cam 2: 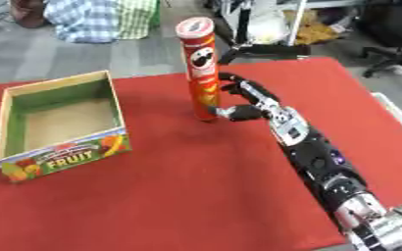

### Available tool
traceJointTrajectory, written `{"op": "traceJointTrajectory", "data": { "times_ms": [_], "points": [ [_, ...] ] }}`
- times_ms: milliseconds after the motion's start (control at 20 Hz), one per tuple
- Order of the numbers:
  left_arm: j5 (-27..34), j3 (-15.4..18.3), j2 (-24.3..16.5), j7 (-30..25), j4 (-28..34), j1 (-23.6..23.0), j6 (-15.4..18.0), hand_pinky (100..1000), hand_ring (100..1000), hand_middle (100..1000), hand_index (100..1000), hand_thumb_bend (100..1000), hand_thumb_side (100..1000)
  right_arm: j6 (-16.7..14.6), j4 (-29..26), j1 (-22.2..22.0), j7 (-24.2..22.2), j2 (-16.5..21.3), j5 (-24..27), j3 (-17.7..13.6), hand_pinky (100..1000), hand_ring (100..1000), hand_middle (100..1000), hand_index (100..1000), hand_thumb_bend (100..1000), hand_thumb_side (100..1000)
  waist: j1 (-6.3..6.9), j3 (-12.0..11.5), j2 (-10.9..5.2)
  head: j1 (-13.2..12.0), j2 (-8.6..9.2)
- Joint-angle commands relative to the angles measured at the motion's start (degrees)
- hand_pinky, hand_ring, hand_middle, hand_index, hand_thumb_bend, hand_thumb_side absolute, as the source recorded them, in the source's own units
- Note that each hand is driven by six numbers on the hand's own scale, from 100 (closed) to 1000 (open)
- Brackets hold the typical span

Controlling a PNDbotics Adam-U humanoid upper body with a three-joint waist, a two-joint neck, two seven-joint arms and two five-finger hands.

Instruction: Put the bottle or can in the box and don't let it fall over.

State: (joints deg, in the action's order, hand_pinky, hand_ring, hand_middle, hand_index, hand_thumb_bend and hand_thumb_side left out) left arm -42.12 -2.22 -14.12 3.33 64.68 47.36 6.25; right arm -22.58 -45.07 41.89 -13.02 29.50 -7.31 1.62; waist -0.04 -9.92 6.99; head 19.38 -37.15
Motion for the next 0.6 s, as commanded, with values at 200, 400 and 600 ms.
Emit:
{"op": "traceJointTrajectory", "data": {
  "times_ms": [200,400,600],
  "points": [
    [0.88,0.38,-1.62,-0.38,-0.70,2.55,0.53,790,654,740,896,242,759,1.50,-0.41,1.60,1.45,2.14,0.17,-0.79,942,894,949,978,498,362,0.24,0.24,0.46,0.55,0.99],
    [0.99,0.30,-1.72,-0.40,-1.20,3.24,0.75,790,656,740,899,240,761,1.85,-0.50,1.87,1.92,2.44,0.38,-0.88,942,894,949,978,498,361,0.21,0.33,0.85,0.62,1.30],
    [1.19,0.30,-1.80,-0.40,-1.63,3.89,0.96,790,655,737,900,238,761,1.97,-0.57,2.22,2.17,2.72,0.70,-1.02,942,893,949,978,496,362,0.23,0.15,1.36,0.84,1.83]
  ]
}}
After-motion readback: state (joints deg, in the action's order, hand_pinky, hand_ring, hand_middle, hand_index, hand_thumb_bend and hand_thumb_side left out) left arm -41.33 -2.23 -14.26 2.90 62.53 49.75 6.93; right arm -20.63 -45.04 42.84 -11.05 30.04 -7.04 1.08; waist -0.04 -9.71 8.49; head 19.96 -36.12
